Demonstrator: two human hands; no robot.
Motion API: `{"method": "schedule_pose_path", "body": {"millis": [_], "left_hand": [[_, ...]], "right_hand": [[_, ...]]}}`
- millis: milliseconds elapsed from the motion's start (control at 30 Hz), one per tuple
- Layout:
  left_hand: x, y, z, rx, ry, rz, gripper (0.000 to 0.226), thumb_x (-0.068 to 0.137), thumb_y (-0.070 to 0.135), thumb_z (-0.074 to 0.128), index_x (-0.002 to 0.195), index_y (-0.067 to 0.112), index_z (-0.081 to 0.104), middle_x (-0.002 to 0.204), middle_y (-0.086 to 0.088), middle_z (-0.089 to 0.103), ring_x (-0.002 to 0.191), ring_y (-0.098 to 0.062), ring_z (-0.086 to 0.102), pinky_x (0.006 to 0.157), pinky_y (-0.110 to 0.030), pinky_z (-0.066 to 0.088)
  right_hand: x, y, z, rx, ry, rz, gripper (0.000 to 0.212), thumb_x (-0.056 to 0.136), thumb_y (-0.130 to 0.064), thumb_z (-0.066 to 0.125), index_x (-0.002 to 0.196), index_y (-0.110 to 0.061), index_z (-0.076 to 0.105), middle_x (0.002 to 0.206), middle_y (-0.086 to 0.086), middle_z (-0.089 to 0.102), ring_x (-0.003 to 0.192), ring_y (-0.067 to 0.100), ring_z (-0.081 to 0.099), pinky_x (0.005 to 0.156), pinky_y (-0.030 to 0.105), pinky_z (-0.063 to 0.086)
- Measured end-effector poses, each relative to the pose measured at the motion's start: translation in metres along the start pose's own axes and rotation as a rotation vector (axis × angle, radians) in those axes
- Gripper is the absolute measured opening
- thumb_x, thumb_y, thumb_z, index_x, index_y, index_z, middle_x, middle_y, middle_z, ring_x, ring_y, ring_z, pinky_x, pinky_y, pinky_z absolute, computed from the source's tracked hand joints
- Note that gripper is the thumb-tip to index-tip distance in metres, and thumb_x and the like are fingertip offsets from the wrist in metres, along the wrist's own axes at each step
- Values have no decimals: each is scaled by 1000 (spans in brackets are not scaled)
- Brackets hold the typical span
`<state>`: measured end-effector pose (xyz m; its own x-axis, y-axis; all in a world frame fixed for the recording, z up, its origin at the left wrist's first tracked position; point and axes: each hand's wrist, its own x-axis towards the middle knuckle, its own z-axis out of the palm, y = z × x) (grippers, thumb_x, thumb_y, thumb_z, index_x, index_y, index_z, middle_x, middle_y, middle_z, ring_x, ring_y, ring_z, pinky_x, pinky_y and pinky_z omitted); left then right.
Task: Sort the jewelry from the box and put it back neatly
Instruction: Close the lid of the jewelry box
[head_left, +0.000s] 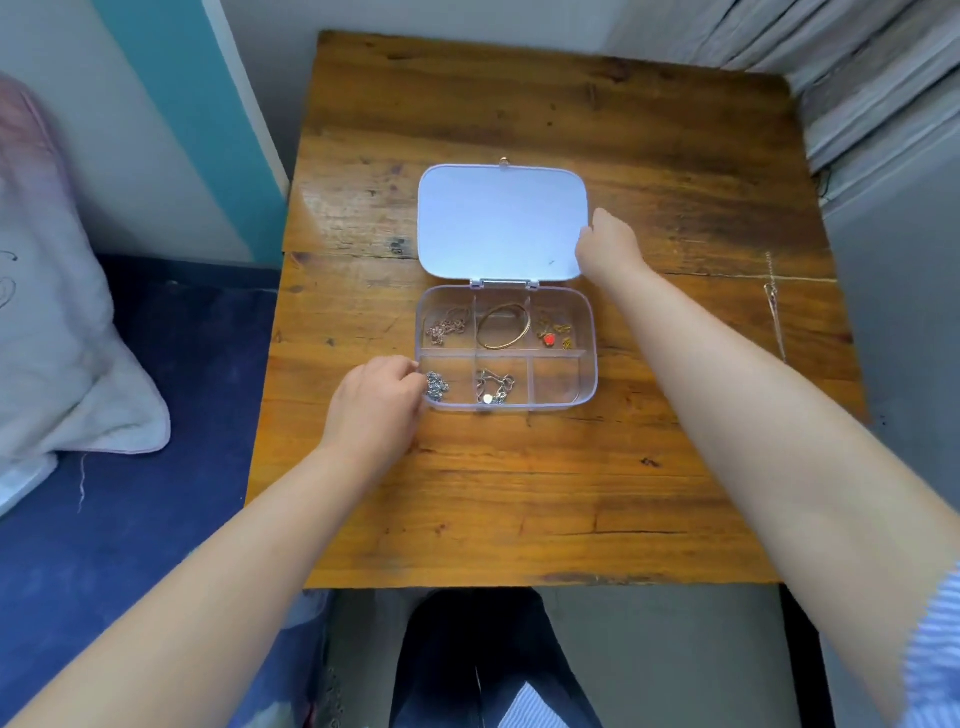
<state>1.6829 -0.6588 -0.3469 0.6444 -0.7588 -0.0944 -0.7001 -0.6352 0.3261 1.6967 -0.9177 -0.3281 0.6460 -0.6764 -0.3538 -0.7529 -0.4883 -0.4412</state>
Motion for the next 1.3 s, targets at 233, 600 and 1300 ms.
{"method": "schedule_pose_path", "body": {"millis": [233,600,1300], "left_hand": [[16,1,-6,106,-154,-70,18,85,15,64,92,0,69,103,-16,64,97,-31,61,73,-38,53],[3,26,-22,-359,190,-422,32,97,12,39,125,-1,50,127,-18,56,119,-31,48,98,-40,40],[118,-22,-14,-650,165,-776,68,74,33,75,125,5,41,130,-12,55,117,-31,51,87,-35,45]], "right_hand": [[7,-1,1,558,184,187,26,83,1,43,70,-2,65,75,22,63,68,27,55,62,37,49],[-72,57,-22,608,43,-137,24,85,2,56,108,4,62,112,13,64,90,11,59,75,4,45],[-14,-16,36,659,-110,10,47,80,9,35,114,-13,59,117,9,64,109,25,55,88,31,46]]}}
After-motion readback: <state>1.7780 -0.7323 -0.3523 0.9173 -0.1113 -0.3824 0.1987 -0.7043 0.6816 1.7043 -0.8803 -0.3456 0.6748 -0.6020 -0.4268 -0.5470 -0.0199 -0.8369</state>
